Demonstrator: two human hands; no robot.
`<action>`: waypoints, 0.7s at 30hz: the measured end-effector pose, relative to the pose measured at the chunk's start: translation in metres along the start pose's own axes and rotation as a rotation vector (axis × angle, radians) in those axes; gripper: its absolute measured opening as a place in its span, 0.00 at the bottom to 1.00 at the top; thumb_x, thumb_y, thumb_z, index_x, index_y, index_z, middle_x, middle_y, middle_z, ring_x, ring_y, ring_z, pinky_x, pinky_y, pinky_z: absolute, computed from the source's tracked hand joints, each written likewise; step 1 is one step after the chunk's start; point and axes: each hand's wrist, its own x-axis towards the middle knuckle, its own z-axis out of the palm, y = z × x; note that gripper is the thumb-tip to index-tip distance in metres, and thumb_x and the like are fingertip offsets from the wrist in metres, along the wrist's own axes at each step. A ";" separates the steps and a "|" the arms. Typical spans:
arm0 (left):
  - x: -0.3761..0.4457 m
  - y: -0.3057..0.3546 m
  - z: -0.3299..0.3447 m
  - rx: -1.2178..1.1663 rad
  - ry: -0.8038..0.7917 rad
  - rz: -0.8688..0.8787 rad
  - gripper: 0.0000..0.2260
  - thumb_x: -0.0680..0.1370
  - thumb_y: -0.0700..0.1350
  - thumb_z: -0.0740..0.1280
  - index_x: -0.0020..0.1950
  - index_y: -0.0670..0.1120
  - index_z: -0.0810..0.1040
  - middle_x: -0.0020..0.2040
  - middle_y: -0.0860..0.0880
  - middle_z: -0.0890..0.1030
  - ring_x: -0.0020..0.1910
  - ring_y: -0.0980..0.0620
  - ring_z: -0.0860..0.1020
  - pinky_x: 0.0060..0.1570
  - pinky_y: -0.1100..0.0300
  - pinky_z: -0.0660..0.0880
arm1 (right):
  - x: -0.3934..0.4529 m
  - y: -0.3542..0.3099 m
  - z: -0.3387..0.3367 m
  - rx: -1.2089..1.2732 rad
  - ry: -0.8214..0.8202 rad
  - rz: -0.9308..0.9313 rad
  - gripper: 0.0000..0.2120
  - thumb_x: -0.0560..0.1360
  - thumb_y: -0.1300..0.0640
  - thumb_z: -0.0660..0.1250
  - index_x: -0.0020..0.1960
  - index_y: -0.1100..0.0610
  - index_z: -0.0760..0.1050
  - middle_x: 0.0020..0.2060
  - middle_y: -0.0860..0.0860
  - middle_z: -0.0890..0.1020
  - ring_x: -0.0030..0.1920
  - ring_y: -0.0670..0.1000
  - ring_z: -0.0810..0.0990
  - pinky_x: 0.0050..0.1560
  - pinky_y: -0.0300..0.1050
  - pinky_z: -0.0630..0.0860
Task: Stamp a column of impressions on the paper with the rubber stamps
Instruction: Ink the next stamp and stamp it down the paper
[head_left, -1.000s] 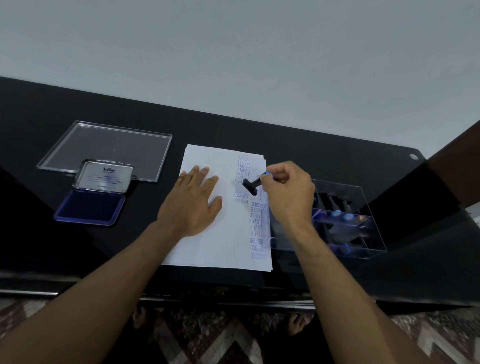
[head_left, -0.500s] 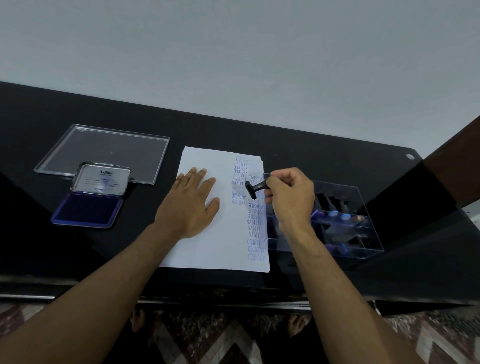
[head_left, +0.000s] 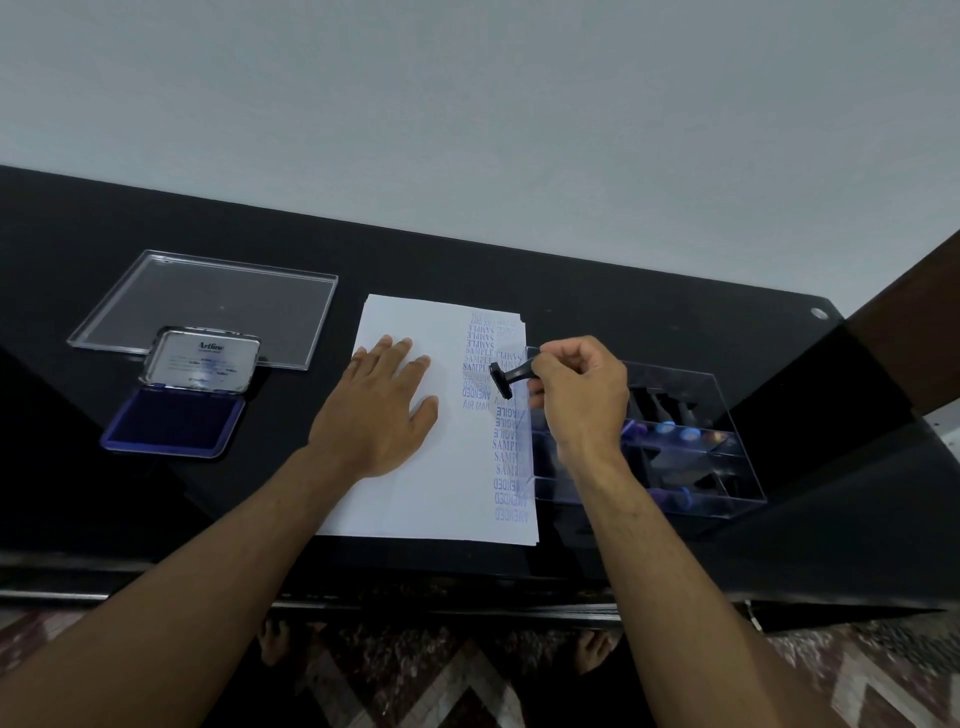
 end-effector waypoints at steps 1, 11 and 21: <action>0.000 0.000 0.000 0.000 -0.003 0.000 0.35 0.79 0.64 0.42 0.80 0.47 0.63 0.81 0.44 0.58 0.82 0.45 0.51 0.80 0.44 0.51 | 0.000 0.000 0.000 0.000 0.000 0.000 0.04 0.72 0.62 0.70 0.43 0.54 0.80 0.38 0.52 0.84 0.38 0.53 0.84 0.34 0.43 0.81; -0.009 -0.003 -0.021 -0.043 0.076 -0.020 0.31 0.80 0.63 0.52 0.79 0.48 0.63 0.80 0.45 0.61 0.81 0.46 0.53 0.79 0.47 0.48 | -0.009 -0.009 0.005 -0.025 -0.047 -0.076 0.08 0.73 0.62 0.69 0.48 0.50 0.80 0.37 0.48 0.84 0.37 0.50 0.84 0.41 0.56 0.83; -0.070 -0.045 -0.065 -0.060 0.120 -0.162 0.30 0.82 0.63 0.56 0.80 0.50 0.61 0.81 0.47 0.59 0.81 0.46 0.52 0.79 0.45 0.53 | -0.050 -0.032 0.062 0.007 -0.267 -0.134 0.09 0.72 0.65 0.69 0.48 0.53 0.82 0.40 0.51 0.84 0.39 0.53 0.84 0.36 0.47 0.82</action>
